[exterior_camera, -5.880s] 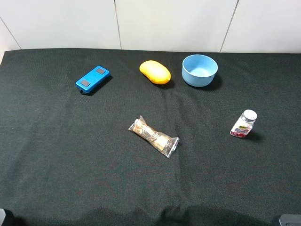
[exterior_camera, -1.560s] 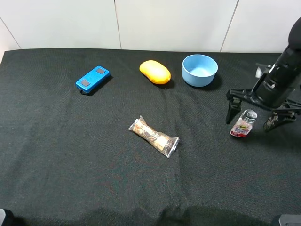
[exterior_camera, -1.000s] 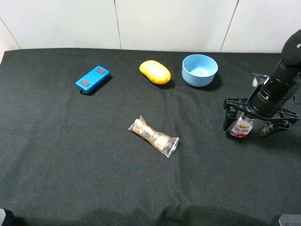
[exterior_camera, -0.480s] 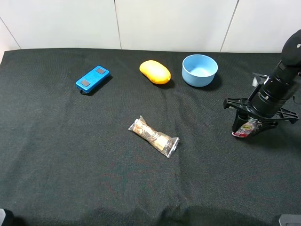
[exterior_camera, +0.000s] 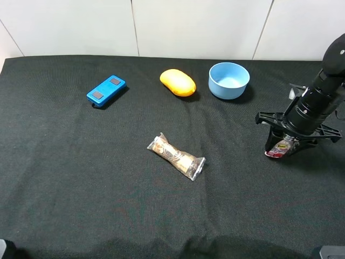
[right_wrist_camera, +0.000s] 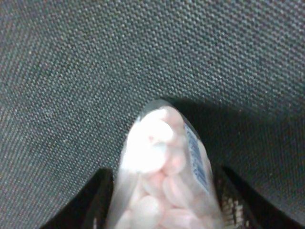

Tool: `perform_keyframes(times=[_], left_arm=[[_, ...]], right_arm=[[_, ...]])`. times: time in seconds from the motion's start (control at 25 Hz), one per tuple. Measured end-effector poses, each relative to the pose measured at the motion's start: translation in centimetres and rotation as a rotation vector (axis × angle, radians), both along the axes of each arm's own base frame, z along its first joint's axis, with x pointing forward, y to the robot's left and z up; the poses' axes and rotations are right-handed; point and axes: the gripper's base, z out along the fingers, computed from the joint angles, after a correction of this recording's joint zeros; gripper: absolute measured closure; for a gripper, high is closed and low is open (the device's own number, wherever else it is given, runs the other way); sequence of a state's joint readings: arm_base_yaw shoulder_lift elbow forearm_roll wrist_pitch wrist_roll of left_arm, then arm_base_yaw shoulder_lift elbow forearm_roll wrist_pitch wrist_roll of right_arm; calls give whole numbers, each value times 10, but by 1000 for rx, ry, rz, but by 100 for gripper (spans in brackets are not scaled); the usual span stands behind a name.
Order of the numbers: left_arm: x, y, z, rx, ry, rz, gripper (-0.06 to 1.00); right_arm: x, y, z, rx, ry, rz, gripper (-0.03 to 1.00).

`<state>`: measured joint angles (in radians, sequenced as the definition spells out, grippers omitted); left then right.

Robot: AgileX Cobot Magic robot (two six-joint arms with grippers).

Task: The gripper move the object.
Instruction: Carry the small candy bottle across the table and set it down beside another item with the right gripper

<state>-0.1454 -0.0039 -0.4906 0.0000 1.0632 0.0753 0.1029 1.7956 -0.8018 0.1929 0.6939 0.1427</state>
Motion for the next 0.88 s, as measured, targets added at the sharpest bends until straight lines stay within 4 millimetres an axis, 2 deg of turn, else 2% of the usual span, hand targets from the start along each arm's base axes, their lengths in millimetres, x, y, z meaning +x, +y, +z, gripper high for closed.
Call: perform_keyframes(times=[0.16,0.88], left_arm=[[0,0,0,0,0,0,-2],[0,0,0,0,0,0,-2]], right_arm=[[-2,0,5,3,-1,1,63],[-25,0,63,35,-30,26,63]])
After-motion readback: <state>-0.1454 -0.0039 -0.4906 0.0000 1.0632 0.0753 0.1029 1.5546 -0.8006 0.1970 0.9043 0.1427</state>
